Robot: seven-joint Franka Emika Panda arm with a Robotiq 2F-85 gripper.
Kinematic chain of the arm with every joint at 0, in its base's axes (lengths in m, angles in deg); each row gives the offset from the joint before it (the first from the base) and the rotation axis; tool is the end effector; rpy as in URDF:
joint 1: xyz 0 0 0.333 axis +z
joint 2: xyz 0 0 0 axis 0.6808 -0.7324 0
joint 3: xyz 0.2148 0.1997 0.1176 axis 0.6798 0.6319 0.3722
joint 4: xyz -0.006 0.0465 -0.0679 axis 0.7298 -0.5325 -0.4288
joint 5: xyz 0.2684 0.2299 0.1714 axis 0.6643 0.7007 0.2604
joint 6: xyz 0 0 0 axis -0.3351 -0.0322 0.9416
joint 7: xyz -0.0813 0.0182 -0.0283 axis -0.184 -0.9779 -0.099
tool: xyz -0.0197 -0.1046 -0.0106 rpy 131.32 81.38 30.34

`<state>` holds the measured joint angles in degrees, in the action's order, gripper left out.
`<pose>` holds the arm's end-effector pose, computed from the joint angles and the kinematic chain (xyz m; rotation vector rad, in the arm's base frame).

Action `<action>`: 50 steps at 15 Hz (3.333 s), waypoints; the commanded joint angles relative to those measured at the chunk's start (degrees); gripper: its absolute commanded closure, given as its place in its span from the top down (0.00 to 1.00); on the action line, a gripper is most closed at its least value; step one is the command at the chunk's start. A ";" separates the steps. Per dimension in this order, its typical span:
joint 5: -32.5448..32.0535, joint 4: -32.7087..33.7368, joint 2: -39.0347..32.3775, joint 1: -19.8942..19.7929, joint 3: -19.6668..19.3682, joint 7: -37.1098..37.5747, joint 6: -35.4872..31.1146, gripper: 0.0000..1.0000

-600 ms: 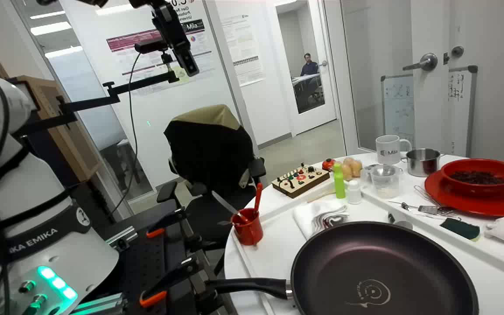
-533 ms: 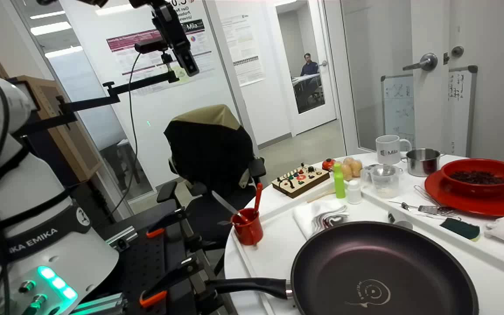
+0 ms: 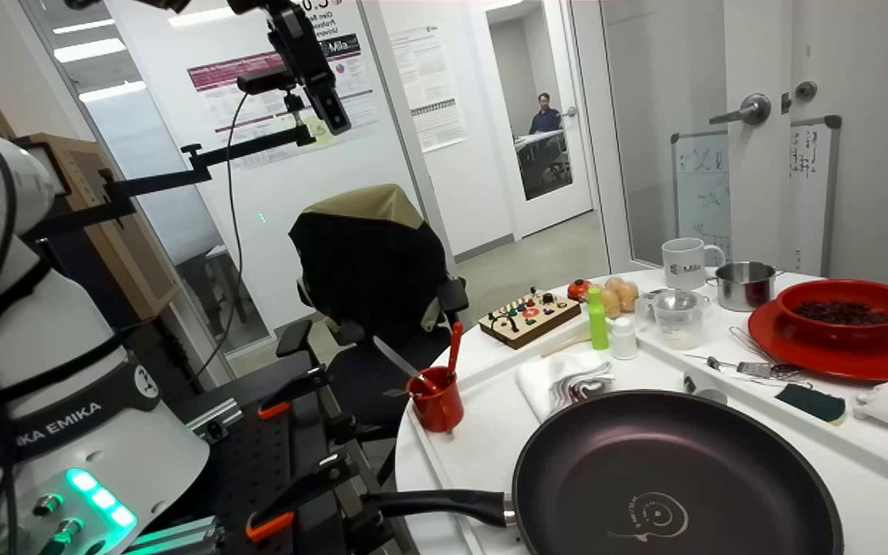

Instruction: Use the white towel to wipe the pan

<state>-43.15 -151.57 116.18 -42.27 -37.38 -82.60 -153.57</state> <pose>0.3101 -0.0410 0.4502 -2.8952 0.1251 -0.2432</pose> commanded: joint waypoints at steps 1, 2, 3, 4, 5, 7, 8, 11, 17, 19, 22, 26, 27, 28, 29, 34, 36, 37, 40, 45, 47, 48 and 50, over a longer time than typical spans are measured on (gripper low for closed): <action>0.76 0.15 -0.14 -0.92 0.83 -0.63 0.26 1.00; 0.76 0.15 -0.14 -0.92 0.83 -0.63 0.26 1.00; 0.76 0.15 -0.14 -0.92 0.83 -0.63 0.26 1.00; 0.63 0.20 -0.61 -0.93 0.70 -0.94 0.08 1.00; 0.46 0.38 -1.19 -0.81 0.41 -1.72 -0.31 1.00; -0.32 1.67 -3.35 0.49 -1.17 -6.81 0.20 1.00; -1.63 2.54 -5.20 0.28 -0.96 -8.58 -0.41 1.00; -3.60 5.39 -10.78 1.28 -2.12 -16.18 -1.91 1.00; -2.13 11.99 -25.51 3.97 -4.06 -27.69 -11.43 1.00; -0.34 14.32 -30.52 5.10 -4.20 -30.03 -13.05 1.00; 0.86 18.30 -37.82 4.81 -2.40 -30.15 -13.20 1.00; -0.39 17.94 -38.52 2.35 0.21 -28.00 -12.87 1.00; -0.36 18.85 -39.88 2.16 0.52 -27.91 -12.87 1.00; -0.36 19.42 -40.70 2.03 0.66 -27.88 -12.87 1.00; -0.36 19.73 -41.05 1.96 0.71 -27.86 -12.87 1.00; 2.20 21.85 -43.94 1.81 0.76 -36.60 -10.99 0.94; 1.64 23.12 -45.88 1.64 1.69 -39.63 -12.85 0.99; 1.23 23.79 -46.84 1.57 2.25 -40.85 -13.34 1.00; 1.07 26.14 -50.30 1.72 4.52 -45.54 -16.00 1.00; -1.04 30.88 -57.84 1.15 8.98 -52.16 -20.57 1.00; -1.35 32.23 -60.78 0.45 10.22 -53.53 -23.22 1.00; -1.60 32.69 -62.39 -0.05 10.67 -53.96 -24.95 1.00; -2.28 33.53 -65.60 -1.05 11.32 -53.83 -27.71 1.00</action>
<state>-43.81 -121.01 56.01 -41.02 -27.61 -134.93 -177.83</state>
